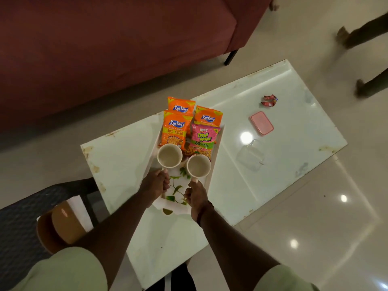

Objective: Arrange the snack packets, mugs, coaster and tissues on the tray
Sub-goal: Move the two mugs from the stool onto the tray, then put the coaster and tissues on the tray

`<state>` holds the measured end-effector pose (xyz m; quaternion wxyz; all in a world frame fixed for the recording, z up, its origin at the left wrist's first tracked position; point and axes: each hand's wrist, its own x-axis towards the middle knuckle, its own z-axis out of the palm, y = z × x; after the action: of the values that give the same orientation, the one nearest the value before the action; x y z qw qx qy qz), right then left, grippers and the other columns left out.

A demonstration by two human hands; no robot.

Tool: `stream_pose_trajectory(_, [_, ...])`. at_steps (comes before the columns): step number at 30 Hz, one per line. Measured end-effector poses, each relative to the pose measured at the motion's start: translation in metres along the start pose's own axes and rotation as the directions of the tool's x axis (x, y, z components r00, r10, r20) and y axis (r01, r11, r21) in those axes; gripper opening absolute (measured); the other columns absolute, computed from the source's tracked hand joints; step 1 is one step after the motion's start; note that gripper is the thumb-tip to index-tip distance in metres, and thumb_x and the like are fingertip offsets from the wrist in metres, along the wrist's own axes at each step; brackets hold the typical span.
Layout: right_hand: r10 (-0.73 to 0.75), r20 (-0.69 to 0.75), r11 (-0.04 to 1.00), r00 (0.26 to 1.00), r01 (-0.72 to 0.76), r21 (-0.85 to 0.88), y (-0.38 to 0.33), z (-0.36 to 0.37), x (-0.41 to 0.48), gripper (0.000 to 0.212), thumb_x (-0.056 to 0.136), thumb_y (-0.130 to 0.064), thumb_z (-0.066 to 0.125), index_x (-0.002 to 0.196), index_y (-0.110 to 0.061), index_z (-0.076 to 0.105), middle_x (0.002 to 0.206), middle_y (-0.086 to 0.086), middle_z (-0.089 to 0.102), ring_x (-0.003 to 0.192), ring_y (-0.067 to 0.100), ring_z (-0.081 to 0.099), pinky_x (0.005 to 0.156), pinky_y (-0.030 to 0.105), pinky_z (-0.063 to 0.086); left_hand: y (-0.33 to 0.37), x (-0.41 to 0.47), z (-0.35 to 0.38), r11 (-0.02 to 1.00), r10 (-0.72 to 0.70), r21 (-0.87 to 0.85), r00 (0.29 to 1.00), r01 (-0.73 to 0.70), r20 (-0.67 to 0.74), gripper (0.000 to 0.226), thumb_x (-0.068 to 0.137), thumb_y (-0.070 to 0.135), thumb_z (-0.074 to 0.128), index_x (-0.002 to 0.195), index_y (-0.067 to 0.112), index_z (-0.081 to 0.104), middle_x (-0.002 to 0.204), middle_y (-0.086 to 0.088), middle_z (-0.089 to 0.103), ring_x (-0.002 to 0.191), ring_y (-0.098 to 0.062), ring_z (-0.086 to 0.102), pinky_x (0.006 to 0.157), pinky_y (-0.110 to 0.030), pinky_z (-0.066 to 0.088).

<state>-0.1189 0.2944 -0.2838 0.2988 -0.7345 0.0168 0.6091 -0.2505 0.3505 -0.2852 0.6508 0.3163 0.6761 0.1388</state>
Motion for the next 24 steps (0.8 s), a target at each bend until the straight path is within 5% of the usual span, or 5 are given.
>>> stream_pose_trajectory(11, [-0.047,0.014,0.997,0.999,0.048,-0.060,-0.010,-0.001,0.004,0.014,0.098,-0.020,0.038,0.088,-0.016,0.048,0.071,0.002,0.041,0.061,0.014,0.037,0.057,0.026,0.032,0.003,0.012,0.001,1.000,-0.006,0.011,0.999,0.006,0.043,0.023,0.101,0.022,0.042,0.086,0.008,0.053,0.083,-0.018,0.054,0.063,-0.022,0.049,0.062,-0.033,0.041])
stream_pose_trajectory(18, [-0.029,-0.095,0.998,0.995,0.034,0.046,-0.006,-0.005,-0.014,0.045,0.094,-0.052,0.052,0.125,-0.020,0.043,0.108,0.015,0.063,0.088,0.026,0.058,0.067,0.032,0.050,0.008,-0.015,-0.013,0.978,0.044,0.208,0.996,-0.026,-0.080,0.038,0.091,0.038,0.063,0.118,0.016,0.049,0.102,-0.014,0.065,0.076,-0.037,0.072,0.069,-0.048,0.061])
stream_pose_trajectory(21, [-0.185,-0.252,0.971,0.950,0.138,-0.196,0.001,-0.005,-0.032,0.060,0.089,-0.058,0.055,0.137,-0.026,0.038,0.129,0.012,0.057,0.110,0.033,0.059,0.093,0.044,0.051,0.007,-0.045,-0.027,0.920,0.194,0.385,0.941,-0.077,-0.277,0.041,0.089,0.046,0.060,0.120,0.021,0.048,0.103,-0.010,0.071,0.084,-0.035,0.071,0.079,-0.049,0.058])
stream_pose_trajectory(24, [-0.454,-0.203,0.816,0.868,0.314,-0.485,0.010,0.009,-0.059,0.064,0.088,-0.057,0.054,0.142,-0.029,0.034,0.132,0.007,0.048,0.115,0.032,0.057,0.089,0.041,0.048,0.001,-0.080,-0.046,0.934,0.278,0.325,0.871,-0.147,-0.406,0.038,0.091,0.044,0.057,0.122,0.024,0.047,0.105,-0.008,0.072,0.082,-0.030,0.072,0.082,-0.047,0.057])
